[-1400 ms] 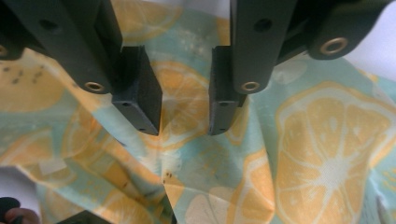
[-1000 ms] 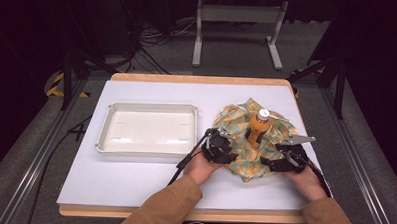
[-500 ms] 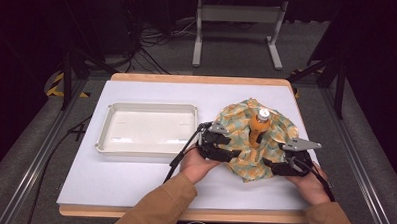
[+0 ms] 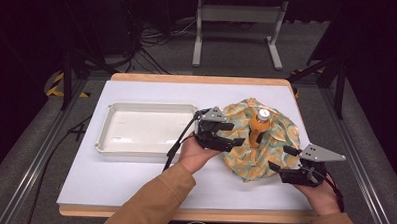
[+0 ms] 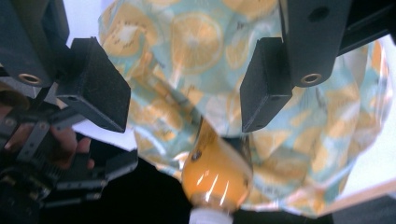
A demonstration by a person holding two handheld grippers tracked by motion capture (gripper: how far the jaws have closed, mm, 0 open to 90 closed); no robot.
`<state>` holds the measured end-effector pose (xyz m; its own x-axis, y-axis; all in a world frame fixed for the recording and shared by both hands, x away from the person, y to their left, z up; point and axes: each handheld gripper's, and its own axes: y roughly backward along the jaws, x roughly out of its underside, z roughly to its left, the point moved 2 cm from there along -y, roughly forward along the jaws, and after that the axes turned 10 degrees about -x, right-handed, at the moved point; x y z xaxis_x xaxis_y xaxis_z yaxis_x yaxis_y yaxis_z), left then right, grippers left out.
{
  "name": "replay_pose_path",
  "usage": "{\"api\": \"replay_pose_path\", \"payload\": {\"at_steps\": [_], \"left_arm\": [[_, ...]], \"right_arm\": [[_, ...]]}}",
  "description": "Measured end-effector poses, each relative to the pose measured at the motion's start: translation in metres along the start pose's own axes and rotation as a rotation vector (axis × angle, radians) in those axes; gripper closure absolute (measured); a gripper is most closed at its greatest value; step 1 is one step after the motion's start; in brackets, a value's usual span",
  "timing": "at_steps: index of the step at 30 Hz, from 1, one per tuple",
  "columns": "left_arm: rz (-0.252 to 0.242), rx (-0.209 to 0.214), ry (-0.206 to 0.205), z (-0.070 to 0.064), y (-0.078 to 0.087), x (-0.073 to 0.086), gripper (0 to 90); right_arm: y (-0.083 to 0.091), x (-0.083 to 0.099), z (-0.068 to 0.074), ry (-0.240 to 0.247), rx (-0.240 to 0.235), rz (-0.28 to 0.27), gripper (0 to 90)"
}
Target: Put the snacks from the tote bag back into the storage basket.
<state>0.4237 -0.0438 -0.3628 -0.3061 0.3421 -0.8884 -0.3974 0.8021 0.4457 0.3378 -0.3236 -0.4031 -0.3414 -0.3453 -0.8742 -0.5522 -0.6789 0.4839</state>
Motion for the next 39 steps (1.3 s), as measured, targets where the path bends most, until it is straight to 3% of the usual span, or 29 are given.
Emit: {"api": "replay_pose_path", "payload": {"at_steps": [5, 9, 14, 21, 29, 39], "left_arm": [[-0.026, 0.019, -0.023, 0.004, 0.000, -0.010, 33.4], [-0.052, 0.023, -0.022, 0.011, -0.002, -0.018, 31.6], [-0.074, 0.000, -0.012, 0.017, -0.010, -0.022, 29.0], [-0.118, 0.029, 0.024, 0.022, -0.025, -0.031, 23.3], [-0.121, 0.011, -0.040, 0.018, -0.046, -0.035, 26.0], [-0.163, 0.054, -0.034, 0.020, -0.062, -0.036, 30.7]], "right_arm": [[0.002, -0.002, 0.003, 0.014, -0.017, -0.021, 19.5], [0.005, -0.002, 0.003, -0.018, -0.035, -0.036, 17.7], [0.006, 0.000, -0.001, -0.055, -0.056, -0.039, 15.3], [0.010, 0.004, -0.003, -0.089, -0.046, -0.054, 15.3], [0.016, 0.008, -0.002, -0.086, -0.024, -0.062, 16.6], [0.014, 0.011, -0.003, -0.091, -0.029, -0.060, 17.0]]}}
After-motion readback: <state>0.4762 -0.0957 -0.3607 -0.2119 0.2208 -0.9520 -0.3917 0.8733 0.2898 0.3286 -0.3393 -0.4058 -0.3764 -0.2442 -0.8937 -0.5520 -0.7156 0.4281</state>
